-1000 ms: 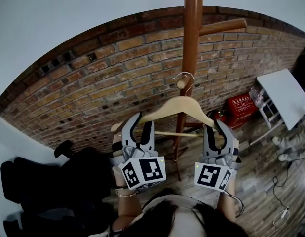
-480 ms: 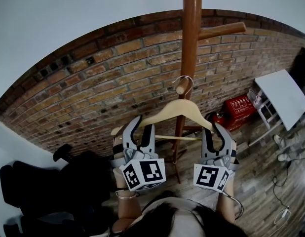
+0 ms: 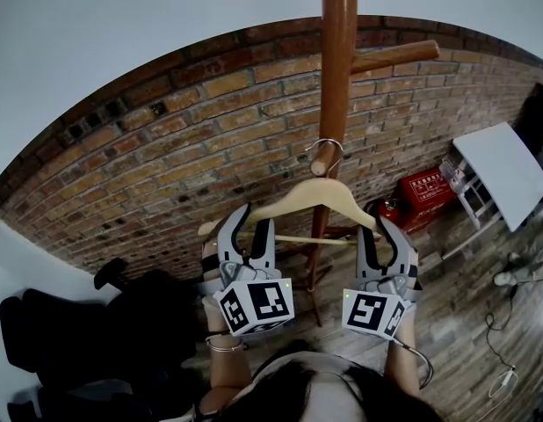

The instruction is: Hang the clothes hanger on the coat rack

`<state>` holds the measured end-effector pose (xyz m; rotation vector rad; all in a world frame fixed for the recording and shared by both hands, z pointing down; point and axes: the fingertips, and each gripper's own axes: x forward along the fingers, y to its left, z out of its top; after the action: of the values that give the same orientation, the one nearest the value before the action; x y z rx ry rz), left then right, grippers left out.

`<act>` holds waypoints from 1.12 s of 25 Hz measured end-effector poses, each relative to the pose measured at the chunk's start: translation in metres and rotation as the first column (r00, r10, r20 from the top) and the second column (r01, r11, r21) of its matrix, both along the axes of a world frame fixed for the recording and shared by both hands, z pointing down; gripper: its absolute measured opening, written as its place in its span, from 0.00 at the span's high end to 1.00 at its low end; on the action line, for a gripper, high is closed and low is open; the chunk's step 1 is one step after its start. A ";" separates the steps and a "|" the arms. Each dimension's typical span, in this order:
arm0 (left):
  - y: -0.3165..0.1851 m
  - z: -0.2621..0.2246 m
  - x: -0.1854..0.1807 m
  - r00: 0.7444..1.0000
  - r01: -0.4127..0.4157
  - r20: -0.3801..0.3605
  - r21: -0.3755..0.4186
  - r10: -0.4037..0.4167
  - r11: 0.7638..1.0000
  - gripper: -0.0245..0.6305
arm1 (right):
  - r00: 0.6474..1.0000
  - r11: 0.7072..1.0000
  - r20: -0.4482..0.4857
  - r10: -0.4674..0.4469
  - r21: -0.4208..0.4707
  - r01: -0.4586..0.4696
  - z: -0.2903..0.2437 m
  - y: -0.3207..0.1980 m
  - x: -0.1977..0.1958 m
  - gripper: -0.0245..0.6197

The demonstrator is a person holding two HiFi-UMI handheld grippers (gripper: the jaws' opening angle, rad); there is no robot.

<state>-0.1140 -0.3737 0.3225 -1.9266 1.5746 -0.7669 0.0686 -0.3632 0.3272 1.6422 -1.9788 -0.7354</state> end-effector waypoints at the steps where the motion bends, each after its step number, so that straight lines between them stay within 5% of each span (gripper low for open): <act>1: -0.002 0.001 0.000 1.000 -0.001 -0.003 0.002 0.001 1.000 0.74 | 1.000 1.000 0.001 -0.001 -0.001 0.001 0.000 -0.001 0.000 0.77; 28: -0.013 0.005 0.002 0.996 -0.033 -0.077 0.012 0.034 0.999 0.73 | 1.000 0.999 -0.009 -0.027 -0.018 0.027 0.007 -0.007 -0.004 0.72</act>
<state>-0.1117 -0.3862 0.3274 -1.9913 1.5844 -0.6757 0.0645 -0.3701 0.3339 1.6019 -1.9985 -0.7320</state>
